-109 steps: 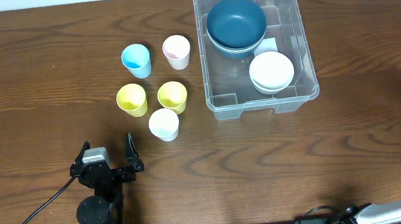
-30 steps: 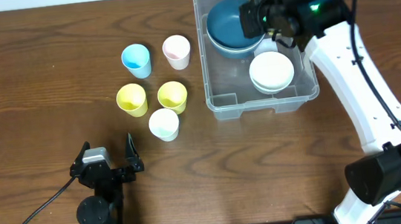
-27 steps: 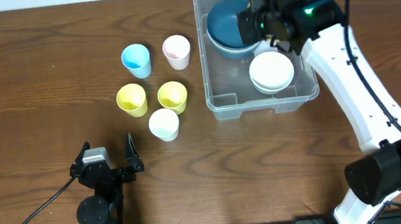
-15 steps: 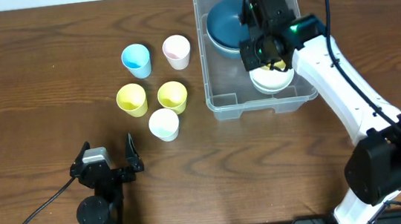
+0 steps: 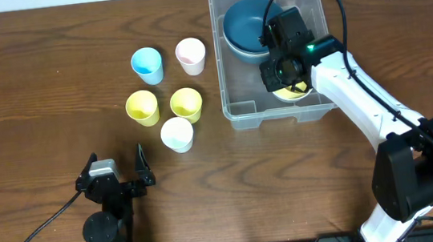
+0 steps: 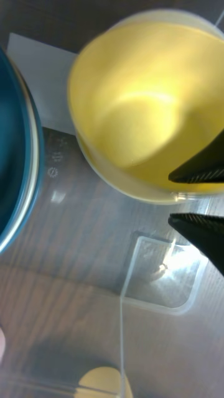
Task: Pack container
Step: 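Lower the yellow bowl onto the white bowls and open right gripper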
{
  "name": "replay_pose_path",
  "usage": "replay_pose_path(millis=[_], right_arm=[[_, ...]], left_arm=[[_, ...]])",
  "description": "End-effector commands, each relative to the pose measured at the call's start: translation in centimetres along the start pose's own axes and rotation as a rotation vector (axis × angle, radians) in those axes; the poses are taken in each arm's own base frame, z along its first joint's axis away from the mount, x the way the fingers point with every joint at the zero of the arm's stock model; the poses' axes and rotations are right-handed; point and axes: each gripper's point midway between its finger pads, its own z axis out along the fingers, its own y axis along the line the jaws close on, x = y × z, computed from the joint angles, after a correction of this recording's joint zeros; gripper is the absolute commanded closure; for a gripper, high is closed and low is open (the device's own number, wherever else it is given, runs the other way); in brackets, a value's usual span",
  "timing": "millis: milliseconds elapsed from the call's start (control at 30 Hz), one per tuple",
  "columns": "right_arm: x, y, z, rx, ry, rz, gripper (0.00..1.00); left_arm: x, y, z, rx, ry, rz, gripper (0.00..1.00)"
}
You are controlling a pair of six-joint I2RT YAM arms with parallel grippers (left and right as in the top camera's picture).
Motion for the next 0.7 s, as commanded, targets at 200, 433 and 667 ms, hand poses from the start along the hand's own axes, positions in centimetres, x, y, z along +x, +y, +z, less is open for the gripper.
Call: replay_pose_path(millis=[200,433,667], right_arm=[[0.35,-1.00,0.41,0.066,-0.002,-0.002,0.79],[0.39,-0.90,0.41,0.061,0.000,0.013,0.99],[0.50,-0.80,0.44,0.055,0.003,0.031,0.99]], left_arm=[[1.77,0.52,0.14,-0.022,0.049,0.020,0.02],[1.77,0.52,0.14,-0.022,0.049,0.019,0.02],[1.77,0.53,0.14,-0.022,0.049,0.020,0.02]])
